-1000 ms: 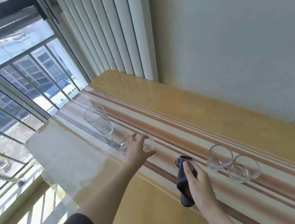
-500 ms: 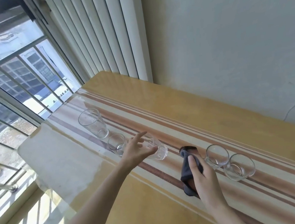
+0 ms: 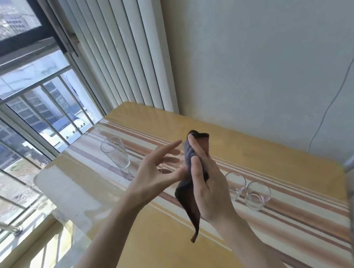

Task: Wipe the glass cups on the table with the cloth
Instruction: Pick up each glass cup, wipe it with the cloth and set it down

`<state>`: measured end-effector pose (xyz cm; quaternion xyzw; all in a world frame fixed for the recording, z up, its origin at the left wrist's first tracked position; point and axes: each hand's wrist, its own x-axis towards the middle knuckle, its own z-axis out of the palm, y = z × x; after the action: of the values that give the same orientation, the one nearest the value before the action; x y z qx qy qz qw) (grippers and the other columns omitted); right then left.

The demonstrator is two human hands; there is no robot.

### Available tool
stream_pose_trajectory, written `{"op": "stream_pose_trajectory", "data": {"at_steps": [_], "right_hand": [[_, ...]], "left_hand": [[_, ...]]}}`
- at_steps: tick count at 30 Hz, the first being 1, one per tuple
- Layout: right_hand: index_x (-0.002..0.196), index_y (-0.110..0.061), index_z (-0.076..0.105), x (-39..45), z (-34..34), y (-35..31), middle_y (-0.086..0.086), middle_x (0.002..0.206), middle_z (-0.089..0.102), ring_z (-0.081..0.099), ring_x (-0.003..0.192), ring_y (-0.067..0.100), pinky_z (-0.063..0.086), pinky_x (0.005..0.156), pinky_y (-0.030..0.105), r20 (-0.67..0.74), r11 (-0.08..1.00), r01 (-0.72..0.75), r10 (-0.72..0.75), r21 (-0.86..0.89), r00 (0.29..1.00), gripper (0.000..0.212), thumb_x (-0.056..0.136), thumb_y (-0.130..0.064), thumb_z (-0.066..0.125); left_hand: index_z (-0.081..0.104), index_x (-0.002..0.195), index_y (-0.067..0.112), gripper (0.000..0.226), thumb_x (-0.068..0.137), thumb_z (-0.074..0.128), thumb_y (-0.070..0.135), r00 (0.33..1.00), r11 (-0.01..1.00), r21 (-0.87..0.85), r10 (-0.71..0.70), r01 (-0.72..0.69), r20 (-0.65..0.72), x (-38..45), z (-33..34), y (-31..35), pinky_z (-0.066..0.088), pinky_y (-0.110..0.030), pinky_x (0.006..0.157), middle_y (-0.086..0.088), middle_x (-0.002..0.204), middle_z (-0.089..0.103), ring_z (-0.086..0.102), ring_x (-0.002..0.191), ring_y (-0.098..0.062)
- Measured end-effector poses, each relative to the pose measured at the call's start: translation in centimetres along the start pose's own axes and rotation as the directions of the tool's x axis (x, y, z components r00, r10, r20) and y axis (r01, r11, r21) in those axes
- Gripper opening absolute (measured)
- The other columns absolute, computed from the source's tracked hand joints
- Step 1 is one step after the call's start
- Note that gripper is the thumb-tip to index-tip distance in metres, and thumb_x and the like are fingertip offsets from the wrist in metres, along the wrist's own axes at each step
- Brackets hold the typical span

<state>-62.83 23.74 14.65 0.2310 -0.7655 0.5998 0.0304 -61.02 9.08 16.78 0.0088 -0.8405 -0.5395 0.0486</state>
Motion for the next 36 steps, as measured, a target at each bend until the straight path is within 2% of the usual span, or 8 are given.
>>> {"op": "stream_pose_trajectory", "data": {"at_steps": [7,15,18,21,24,27,31,36], "right_hand": [[0.081,-0.021,0.058,2.1,-3.0,-3.7,0.007,0.079,0.067,0.063,0.079,0.025,0.047,0.067,0.036,0.12,0.966,-0.257,0.254,0.014,0.96,0.046,0.096,-0.052,0.028],[0.1,-0.019,0.073,1.4,-3.8,-3.7,0.014,0.105,0.074,0.067,0.104,0.032,0.049,0.098,0.049,0.432,0.701,-0.612,0.455,0.367,0.779,0.057,0.083,-0.064,0.043],[0.074,-0.02,0.071,0.4,-3.0,-4.1,0.014,0.084,0.074,0.07,0.086,0.033,0.055,0.087,0.049,0.185,0.743,-0.472,0.44,0.475,0.879,0.048,0.093,-0.053,0.041],[0.057,-0.024,0.056,-0.5,-2.1,-4.6,-0.004,0.056,0.058,0.056,0.058,0.018,0.047,0.063,0.034,-0.115,0.849,-0.244,0.333,0.469,0.936,0.045,0.095,-0.045,0.043],[0.066,-0.031,0.053,-1.1,-1.6,-4.4,-0.011,0.061,0.056,0.051,0.058,0.007,0.043,0.062,0.022,-0.345,0.94,0.036,0.089,0.34,0.934,0.03,0.09,-0.044,0.041],[0.088,-0.025,0.058,-1.6,-1.3,-3.7,0.002,0.083,0.065,0.06,0.076,0.008,0.046,0.074,0.021,-0.391,0.962,0.221,-0.143,0.162,0.909,0.027,0.095,-0.043,0.039],[0.12,-0.03,0.057,-1.5,-2.2,-3.8,0.0,0.109,0.07,0.067,0.099,0.009,0.052,0.087,0.022,-0.092,0.961,0.228,-0.216,0.159,0.972,0.05,0.09,-0.063,0.036],[0.109,-0.034,0.068,0.9,-4.5,-5.6,-0.008,0.1,0.076,0.069,0.097,0.009,0.05,0.094,0.035,0.37,0.928,-0.207,0.082,0.311,0.925,0.054,0.08,-0.071,0.043]], "left_hand": [[0.048,0.122,0.028,0.085,0.05,0.081,0.06,0.998,0.986,-0.161,0.035,-0.043,-0.053,-2.2,0.1,3.9,0.054,-0.022,0.077,0.002,0.112,0.06,0.063,0.1,-0.007],[0.044,0.127,0.032,0.089,0.051,0.08,0.062,0.999,0.983,-0.178,0.049,-0.049,0.0,-3.5,-0.2,5.4,0.046,-0.024,0.1,0.003,0.123,0.056,0.056,0.119,-0.009],[0.03,0.136,0.045,0.095,0.054,0.068,0.075,0.998,0.999,-0.04,0.001,0.001,0.06,-3.9,-0.1,5.8,0.033,-0.019,0.108,0.022,0.132,0.046,0.042,0.128,0.003],[0.023,0.144,0.04,0.111,0.049,0.056,0.085,0.989,0.992,0.041,-0.118,0.122,-0.094,-4.6,1.4,6.4,0.046,-0.029,0.098,0.016,0.129,0.047,0.053,0.113,-0.001],[0.026,0.144,0.042,0.108,0.05,0.042,0.092,0.963,0.97,0.161,-0.142,0.181,-0.228,-5.4,2.4,7.4,0.051,-0.039,0.093,0.007,0.126,0.058,0.064,0.104,-0.015],[0.038,0.136,0.043,0.09,0.056,0.043,0.085,0.961,0.983,0.099,-0.127,0.155,-0.244,-5.7,2.3,8.2,0.05,-0.012,0.069,0.012,0.099,0.065,0.069,0.062,-0.008],[0.042,0.111,0.061,0.057,0.058,0.055,0.078,0.978,0.999,-0.017,-0.03,0.027,-0.205,-5.7,1.4,7.9,0.05,-0.02,0.053,0.017,0.092,0.063,0.065,0.059,-0.004],[0.037,0.126,0.048,0.081,0.055,0.064,0.075,0.995,0.989,-0.126,0.074,-0.083,-0.071,-5.6,0.1,7.5,0.051,-0.015,0.055,0.008,0.109,0.056,0.068,0.074,-0.001]]}}
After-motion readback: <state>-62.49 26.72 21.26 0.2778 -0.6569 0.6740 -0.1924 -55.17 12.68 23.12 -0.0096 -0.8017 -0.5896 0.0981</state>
